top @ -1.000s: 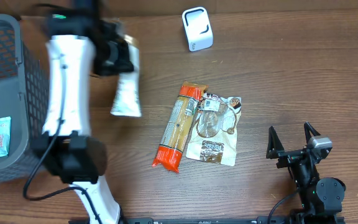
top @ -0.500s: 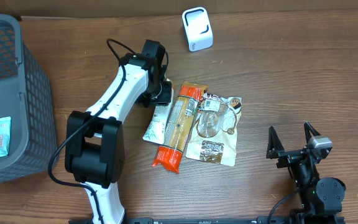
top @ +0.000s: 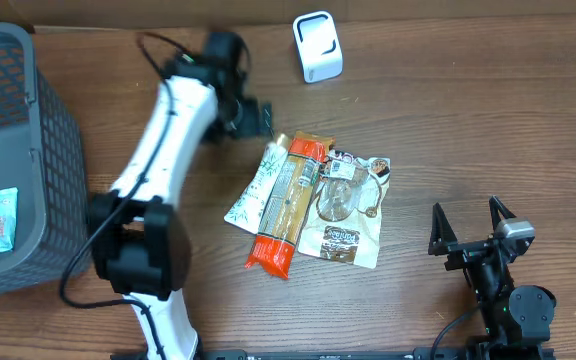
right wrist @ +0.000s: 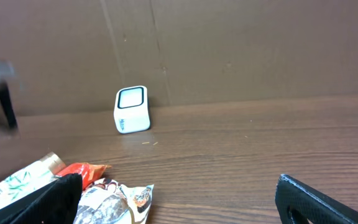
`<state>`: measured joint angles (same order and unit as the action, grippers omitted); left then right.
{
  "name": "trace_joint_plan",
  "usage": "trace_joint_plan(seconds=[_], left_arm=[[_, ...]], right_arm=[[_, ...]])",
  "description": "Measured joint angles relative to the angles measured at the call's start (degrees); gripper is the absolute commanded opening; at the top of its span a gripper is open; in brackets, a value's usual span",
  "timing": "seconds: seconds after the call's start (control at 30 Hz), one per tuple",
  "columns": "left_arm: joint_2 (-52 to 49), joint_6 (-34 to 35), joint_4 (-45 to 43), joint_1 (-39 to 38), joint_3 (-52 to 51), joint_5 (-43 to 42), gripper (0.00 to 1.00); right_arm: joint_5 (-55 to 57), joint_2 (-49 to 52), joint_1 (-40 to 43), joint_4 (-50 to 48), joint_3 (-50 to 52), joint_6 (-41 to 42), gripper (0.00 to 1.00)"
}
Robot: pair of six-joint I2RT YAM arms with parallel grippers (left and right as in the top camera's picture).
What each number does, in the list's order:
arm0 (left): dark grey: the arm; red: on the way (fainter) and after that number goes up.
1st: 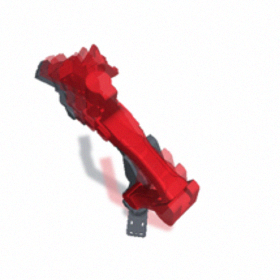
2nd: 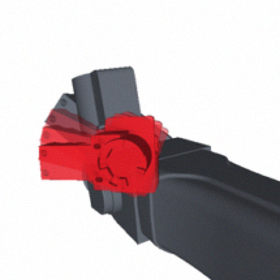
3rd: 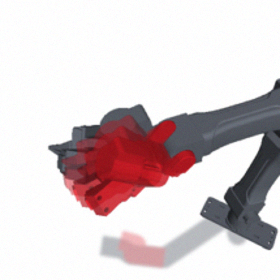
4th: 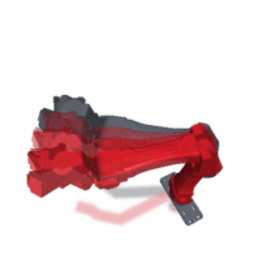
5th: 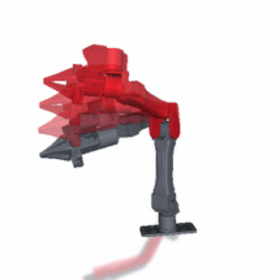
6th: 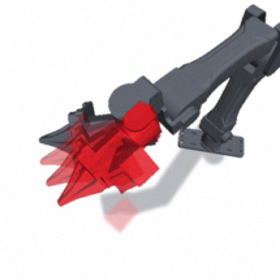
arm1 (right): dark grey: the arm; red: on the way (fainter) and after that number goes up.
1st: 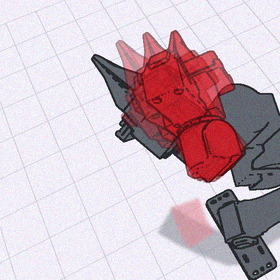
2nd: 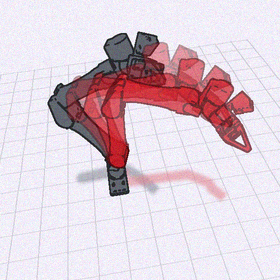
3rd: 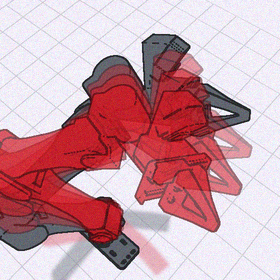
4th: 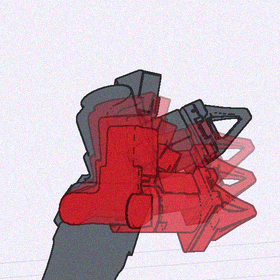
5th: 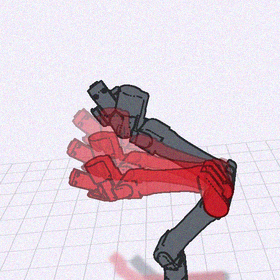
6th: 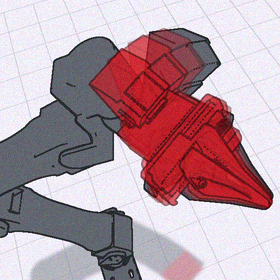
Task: Scan the item barcode
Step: 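Carry the white tube to the table beside the other items, then reach the left gripper into the basket and grasp the mint-green tissue packet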
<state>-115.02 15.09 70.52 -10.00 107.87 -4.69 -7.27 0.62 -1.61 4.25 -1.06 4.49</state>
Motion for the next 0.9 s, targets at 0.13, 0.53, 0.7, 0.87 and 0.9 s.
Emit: trace_joint_plan(seconds=[0.13, 0.53, 0.7, 0.87, 0.9], left_arm=[[2.7, 0.0, 5.9, 7.9, 18.6, 0.1, 1.00], [16.0, -0.2, 24.0, 39.6, 37.3, 4.4, 1.00], [14.3, 2.1, 20.9, 50.8, 28.2, 6.1, 1.00], [13.4, 3.9, 9.6, 56.7, 14.4, 8.5, 0.99], [13.4, 3.8, 5.9, 57.2, 11.0, 9.0, 1.00]], right_arm=[[0.0, 0.0, 0.0, 0.0, 0.0, 0.0, 1.00], [0.0, 0.0, 0.0, 0.1, 0.0, 0.0, 1.00], [0.0, 0.0, 0.0, 0.1, 0.0, 0.0, 1.00], [0.0, 0.0, 0.0, 0.1, 0.0, 0.0, 1.00], [0.0, 0.0, 0.0, 0.1, 0.0, 0.0, 1.00]])
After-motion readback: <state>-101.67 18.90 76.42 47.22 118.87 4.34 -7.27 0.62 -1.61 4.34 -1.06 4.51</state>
